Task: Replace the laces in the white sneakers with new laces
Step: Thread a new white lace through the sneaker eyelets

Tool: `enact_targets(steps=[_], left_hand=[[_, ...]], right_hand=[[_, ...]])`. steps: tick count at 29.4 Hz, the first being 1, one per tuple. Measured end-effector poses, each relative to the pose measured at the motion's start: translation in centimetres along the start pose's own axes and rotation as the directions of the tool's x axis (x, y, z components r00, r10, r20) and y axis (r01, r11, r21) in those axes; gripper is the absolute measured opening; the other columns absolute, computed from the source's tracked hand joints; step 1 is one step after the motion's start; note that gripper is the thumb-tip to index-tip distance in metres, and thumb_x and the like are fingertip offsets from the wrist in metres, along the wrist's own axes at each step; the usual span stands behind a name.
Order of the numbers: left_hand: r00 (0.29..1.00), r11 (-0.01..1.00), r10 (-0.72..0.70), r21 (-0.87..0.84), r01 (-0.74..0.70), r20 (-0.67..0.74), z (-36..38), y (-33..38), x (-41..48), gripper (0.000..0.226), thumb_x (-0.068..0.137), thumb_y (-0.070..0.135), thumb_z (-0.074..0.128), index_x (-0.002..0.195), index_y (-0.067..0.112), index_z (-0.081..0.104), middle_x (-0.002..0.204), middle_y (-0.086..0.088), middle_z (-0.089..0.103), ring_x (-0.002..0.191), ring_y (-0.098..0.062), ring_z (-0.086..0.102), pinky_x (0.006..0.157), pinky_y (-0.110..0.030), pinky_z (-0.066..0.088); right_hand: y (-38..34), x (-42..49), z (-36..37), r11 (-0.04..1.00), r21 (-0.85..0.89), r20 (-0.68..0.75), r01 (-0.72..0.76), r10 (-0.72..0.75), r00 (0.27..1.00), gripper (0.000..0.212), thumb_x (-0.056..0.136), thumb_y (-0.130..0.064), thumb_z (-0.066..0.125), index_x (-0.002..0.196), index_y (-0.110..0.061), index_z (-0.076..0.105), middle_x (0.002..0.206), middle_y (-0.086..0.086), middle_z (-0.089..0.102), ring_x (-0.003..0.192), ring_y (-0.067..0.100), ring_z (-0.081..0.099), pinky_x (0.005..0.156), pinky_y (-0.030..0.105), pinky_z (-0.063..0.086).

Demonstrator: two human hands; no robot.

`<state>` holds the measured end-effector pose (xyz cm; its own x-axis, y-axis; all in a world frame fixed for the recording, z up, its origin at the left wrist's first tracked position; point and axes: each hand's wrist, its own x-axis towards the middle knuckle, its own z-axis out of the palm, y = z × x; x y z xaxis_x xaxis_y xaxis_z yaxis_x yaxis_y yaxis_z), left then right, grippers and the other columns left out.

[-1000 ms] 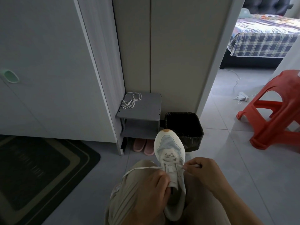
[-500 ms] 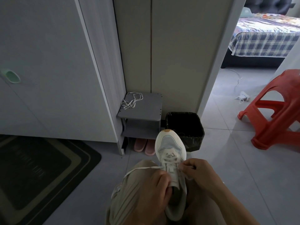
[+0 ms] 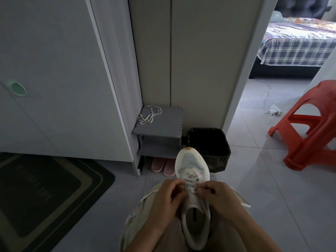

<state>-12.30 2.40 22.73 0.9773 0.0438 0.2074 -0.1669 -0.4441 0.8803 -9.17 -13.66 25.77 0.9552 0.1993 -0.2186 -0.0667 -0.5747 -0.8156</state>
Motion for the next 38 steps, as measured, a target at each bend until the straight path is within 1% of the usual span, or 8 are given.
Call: enact_targets(steps=[5,11,19,23,27,31,34,38], left_hand=[[0.988,0.986,0.089,0.128,-0.105,0.125,-0.2,-0.5,0.4,0.035,0.078,0.048,0.045,0.085,0.021,0.066,0.076,0.021,0.051,0.085,-0.002,0.053,0.071,-0.009,0.039],[0.983,0.972,-0.175,-0.147,0.182,0.059,-0.8,-0.3,0.3,0.014,0.090,0.009,0.056,0.081,0.018,0.060,0.080,0.003,0.065,0.074,-0.004,0.061,0.066,-0.012,0.046],[0.555,0.438,-0.785,-0.880,0.183,-0.275,-11.8,-3.4,1.2,0.023,0.093,0.006,0.040,0.075,0.009,0.053,0.062,-0.007,0.060,0.053,-0.011,0.060,0.051,-0.019,0.052],[0.396,0.607,-0.786,-0.712,0.353,-0.474,-16.0,-6.6,0.4,0.019,0.094,0.008,0.042,0.078,0.015,0.050,0.074,-0.005,0.056,0.067,-0.015,0.056,0.067,-0.027,0.046],[0.672,0.801,-0.444,0.073,0.594,-0.592,-13.6,-7.0,0.5,0.010,0.087,0.001,0.055,0.097,0.002,0.054,0.088,-0.010,0.054,0.081,-0.027,0.055,0.071,-0.036,0.045],[0.988,0.968,-0.102,0.218,0.127,-0.119,-6.1,-2.4,0.4,0.025,0.087,0.014,0.059,0.108,0.026,0.052,0.098,0.008,0.051,0.087,-0.013,0.055,0.073,-0.022,0.044],[0.980,0.948,0.041,0.303,-0.101,0.197,-1.4,1.0,0.0,0.023,0.091,0.031,0.055,0.114,0.030,0.052,0.103,0.016,0.052,0.097,0.000,0.050,0.085,-0.015,0.040],[0.991,0.960,0.044,0.270,-0.077,0.127,-0.9,0.8,0.5,0.008,0.091,0.029,0.055,0.095,0.023,0.059,0.084,0.020,0.047,0.082,0.005,0.046,0.074,-0.008,0.035]], right_hand=[[-0.1,0.1,0.1,0.999,-0.043,0.000,0.016,-0.016,1.000,0.012,0.088,-0.021,0.060,0.095,-0.017,0.069,0.081,-0.010,0.061,0.071,-0.003,0.054,0.059,0.000,0.040],[-0.4,0.1,-0.1,0.989,-0.128,0.065,0.069,-0.061,0.996,0.008,0.088,-0.024,0.061,0.094,-0.027,0.064,0.081,-0.020,0.057,0.074,-0.005,0.054,0.060,0.000,0.040],[0.5,0.4,-3.6,0.922,-0.387,0.039,0.015,0.000,0.999,0.025,0.079,-0.019,0.066,0.064,-0.037,0.056,0.073,-0.013,0.062,0.063,0.001,0.052,0.063,0.020,0.045],[0.2,0.5,-4.4,0.926,-0.363,0.095,0.102,-0.072,0.993,0.025,0.086,-0.018,0.062,0.070,-0.037,0.057,0.078,-0.015,0.058,0.058,-0.001,0.047,0.056,0.013,0.040],[0.1,0.8,-4.1,0.922,-0.344,0.119,0.180,-0.148,0.982,0.023,0.088,-0.019,0.060,0.081,-0.041,0.062,0.082,-0.013,0.053,0.065,0.003,0.047,0.061,0.013,0.040],[0.2,0.9,-3.9,0.918,-0.349,0.112,0.188,-0.158,0.981,0.030,0.088,-0.018,0.060,0.078,-0.046,0.053,0.085,-0.015,0.054,0.072,0.006,0.052,0.065,0.012,0.044],[-0.1,0.8,-3.6,0.917,-0.331,0.056,0.223,-0.217,0.975,0.034,0.086,-0.016,0.062,0.073,-0.045,0.051,0.085,-0.016,0.054,0.075,0.007,0.054,0.067,0.009,0.044],[0.1,0.4,-3.0,0.901,-0.335,0.031,0.276,-0.282,0.959,0.034,0.084,-0.015,0.064,0.072,-0.044,0.051,0.088,-0.020,0.050,0.079,0.002,0.053,0.071,0.010,0.045]])
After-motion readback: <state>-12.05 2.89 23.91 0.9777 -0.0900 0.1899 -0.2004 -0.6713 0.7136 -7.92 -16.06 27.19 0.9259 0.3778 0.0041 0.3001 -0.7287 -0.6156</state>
